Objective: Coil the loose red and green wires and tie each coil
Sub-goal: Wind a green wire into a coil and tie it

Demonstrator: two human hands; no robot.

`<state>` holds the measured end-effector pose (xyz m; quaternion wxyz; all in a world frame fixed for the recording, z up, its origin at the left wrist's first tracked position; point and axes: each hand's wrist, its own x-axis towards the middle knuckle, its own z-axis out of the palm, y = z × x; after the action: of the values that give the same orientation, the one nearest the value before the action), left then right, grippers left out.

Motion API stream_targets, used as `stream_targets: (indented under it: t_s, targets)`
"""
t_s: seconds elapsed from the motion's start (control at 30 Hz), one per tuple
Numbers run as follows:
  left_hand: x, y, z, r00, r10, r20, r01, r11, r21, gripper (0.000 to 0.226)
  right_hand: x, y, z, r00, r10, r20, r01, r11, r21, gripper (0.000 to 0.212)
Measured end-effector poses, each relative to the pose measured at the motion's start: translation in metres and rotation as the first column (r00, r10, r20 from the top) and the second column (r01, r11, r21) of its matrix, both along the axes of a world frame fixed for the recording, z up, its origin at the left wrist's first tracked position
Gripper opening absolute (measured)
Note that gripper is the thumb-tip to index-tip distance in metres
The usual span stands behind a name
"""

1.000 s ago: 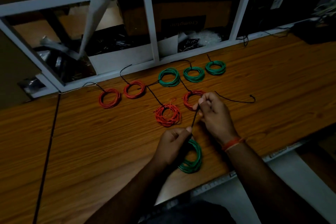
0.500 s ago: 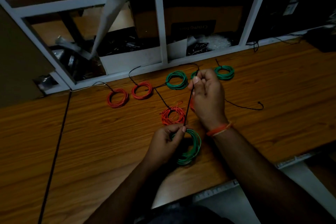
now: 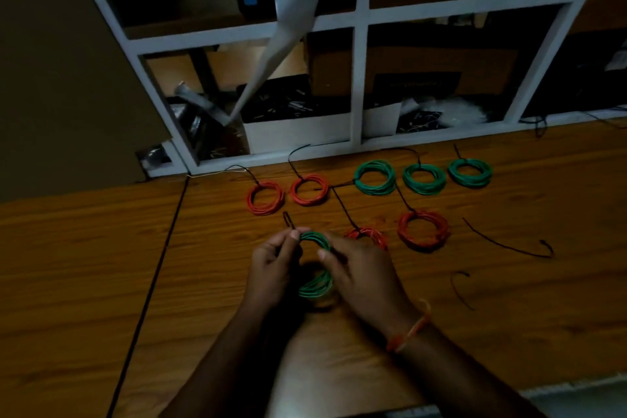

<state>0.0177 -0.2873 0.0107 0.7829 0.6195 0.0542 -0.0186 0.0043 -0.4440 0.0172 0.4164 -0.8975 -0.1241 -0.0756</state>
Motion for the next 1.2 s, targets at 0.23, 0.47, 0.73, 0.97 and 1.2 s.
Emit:
stream_targets:
  t_s: [0.23,0.47,0.73,0.97,1.2]
  targets:
    - [0.010,0.015,-0.003,0.998,-0.025,-0.056,0.021,0.997,-0.078,0.026,0.014,0.021,-0.020,0.982,-0.109,-0.156,0.120,0.991,0.060,0.023]
    - [0.018,0.012,-0.004,1.000,-0.018,0.008,0.017,0.988,0.156,0.026,0.024,0.031,-0.021,0.923,-0.241,-0.300,0.274,0.959,0.074,0.013]
    - [0.027,0.018,-0.001,0.998,-0.055,-0.023,0.058,0.985,0.164,0.023,0.029,0.037,-0.029,0.901,-0.177,-0.397,0.284,0.932,0.227,0.007]
    - [0.045,0.031,-0.007,0.995,-0.084,-0.052,0.092,0.979,0.184,0.024,0.033,0.034,-0.023,0.779,0.178,-0.601,0.372,0.640,0.672,0.014]
    - [0.048,0.026,-0.015,0.988,-0.146,-0.059,0.156,0.961,0.230,0.023,0.031,0.034,-0.028,0.879,-0.165,-0.447,0.291,0.929,0.229,0.011]
